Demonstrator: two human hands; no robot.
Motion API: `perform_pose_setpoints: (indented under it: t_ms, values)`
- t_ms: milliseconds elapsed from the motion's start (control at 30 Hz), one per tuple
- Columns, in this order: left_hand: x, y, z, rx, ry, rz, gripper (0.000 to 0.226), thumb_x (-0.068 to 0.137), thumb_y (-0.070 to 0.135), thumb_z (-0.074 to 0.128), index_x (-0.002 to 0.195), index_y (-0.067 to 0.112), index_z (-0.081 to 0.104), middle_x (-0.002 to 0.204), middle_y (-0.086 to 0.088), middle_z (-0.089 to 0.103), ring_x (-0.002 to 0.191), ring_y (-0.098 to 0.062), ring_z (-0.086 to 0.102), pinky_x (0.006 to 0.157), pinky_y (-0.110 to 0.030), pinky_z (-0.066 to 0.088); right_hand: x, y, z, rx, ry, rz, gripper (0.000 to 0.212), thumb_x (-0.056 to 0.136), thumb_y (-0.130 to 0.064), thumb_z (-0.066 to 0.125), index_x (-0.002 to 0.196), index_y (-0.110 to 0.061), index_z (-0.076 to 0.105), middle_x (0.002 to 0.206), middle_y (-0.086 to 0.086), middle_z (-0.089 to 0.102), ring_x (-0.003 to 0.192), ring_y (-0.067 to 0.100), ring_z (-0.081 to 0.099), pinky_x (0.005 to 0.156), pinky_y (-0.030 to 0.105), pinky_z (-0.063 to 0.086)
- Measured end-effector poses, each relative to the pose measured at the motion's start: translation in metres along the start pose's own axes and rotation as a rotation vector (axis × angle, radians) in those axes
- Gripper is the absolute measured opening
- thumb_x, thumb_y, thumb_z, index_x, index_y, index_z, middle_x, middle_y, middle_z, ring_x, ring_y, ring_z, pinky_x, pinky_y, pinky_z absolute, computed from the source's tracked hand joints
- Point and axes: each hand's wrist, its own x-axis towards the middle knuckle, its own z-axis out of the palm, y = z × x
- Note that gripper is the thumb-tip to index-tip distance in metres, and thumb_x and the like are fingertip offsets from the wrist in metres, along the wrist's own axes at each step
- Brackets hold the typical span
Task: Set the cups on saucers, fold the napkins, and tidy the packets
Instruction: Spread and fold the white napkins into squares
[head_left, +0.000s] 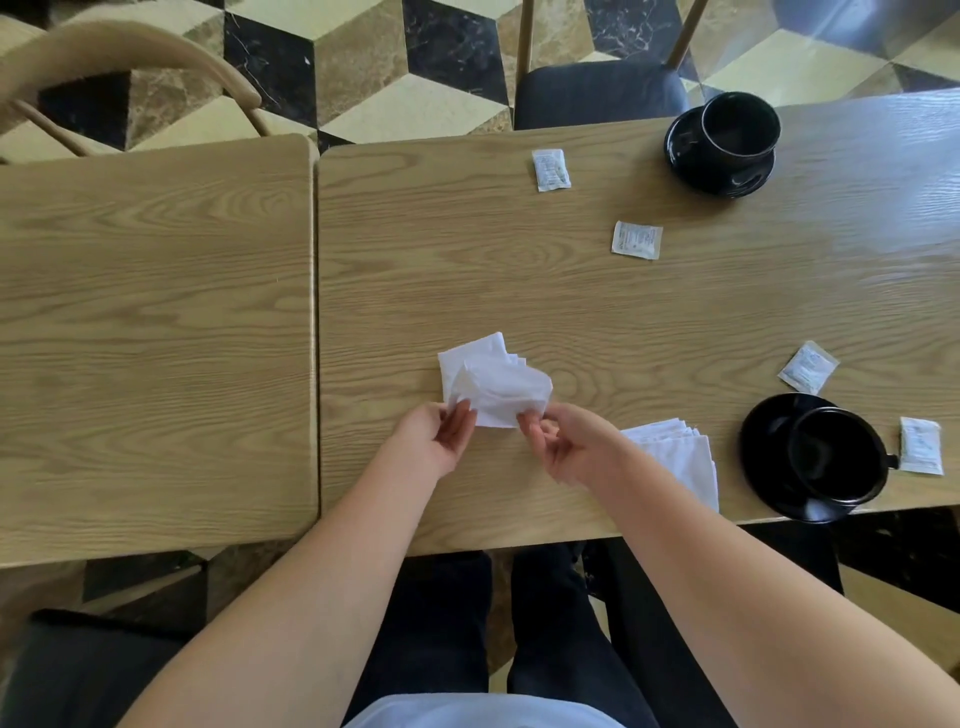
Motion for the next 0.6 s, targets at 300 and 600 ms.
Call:
perform_pose_setpoints:
  t_ms: [300, 600]
  values:
    - [-0.006, 0.002, -0.010, 0.822, 0.305, 0.575, 0.010, 0.089, 0.010, 0.047, 0.091, 0.012, 0.057, 0.079, -0.001, 0.060, 0.067, -0.024, 0.058, 0.051, -0.027, 0.043, 0.000, -0.011, 0.022, -0.643, 0.102, -0.414, 0.023, 0.081, -0.016, 0.056, 0.103, -0.014, 0.063, 0.078, 0.002, 0.072, 0.054, 0.011, 0.063, 0.048, 0.022, 0.051]
    - [-0.006, 0.013, -0.012, 0.715, -0.137, 0.663, 0.026, 0.081, 0.043, 0.061, 0.099, 0.027, 0.072, 0.098, 0.006, 0.076, 0.092, -0.015, 0.071, 0.081, -0.033, 0.053, 0.008, -0.011, 0.018, -1.092, 0.108, -0.892, 0.014, 0.084, -0.023, 0.072, 0.087, -0.035, 0.066, 0.084, -0.017, 0.063, 0.071, 0.004, 0.058, 0.059, 0.020, 0.040]
